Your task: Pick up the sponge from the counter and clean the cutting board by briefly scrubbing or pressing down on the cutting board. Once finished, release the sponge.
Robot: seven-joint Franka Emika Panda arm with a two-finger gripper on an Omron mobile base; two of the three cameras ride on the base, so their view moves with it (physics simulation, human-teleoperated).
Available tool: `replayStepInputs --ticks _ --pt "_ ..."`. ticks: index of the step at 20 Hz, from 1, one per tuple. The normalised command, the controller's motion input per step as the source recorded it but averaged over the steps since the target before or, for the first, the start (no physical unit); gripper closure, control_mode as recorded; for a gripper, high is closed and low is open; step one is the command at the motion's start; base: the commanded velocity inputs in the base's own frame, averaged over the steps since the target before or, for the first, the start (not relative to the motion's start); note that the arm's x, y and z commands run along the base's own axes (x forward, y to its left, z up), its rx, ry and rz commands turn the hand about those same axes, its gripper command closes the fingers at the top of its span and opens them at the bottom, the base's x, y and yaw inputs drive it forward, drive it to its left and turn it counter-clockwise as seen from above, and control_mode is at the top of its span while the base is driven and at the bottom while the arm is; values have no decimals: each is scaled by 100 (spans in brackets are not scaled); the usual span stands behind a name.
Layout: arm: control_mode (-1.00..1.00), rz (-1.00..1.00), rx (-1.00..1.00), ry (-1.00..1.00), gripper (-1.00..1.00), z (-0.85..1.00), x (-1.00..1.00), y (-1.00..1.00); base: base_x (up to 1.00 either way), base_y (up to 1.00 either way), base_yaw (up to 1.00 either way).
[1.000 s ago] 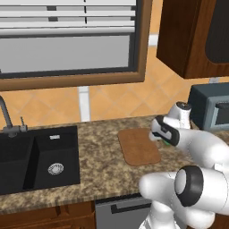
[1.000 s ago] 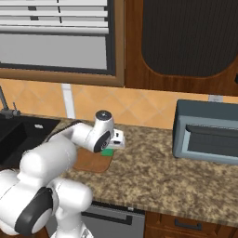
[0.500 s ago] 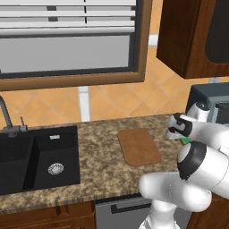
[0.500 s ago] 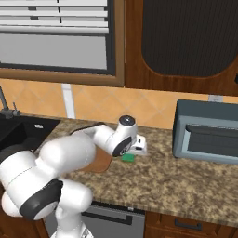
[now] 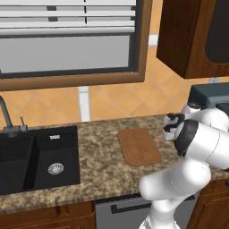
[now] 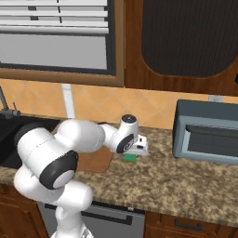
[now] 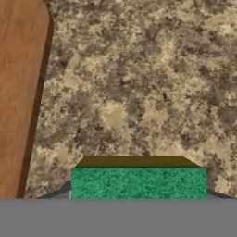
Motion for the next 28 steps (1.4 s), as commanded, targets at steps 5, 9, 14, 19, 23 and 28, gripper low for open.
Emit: replayStepInputs --ticks 5,9,14,19,23,28 --pt "-100 0 0 -1 -100 -55 0 -3 0 0 0" --pt "-100 0 0 5 -100 -80 3 -4 0 0 0" --pt "-100 0 0 3 -100 -33 1 -11 0 0 0" --pt "-100 0 2 0 -100 25 -9 -11 0 0 0" --pt "-100 0 6 -4 -100 96 -52 0 0 0 0" --pt "-100 0 1 -18 -100 100 -71 0 0 0 0"
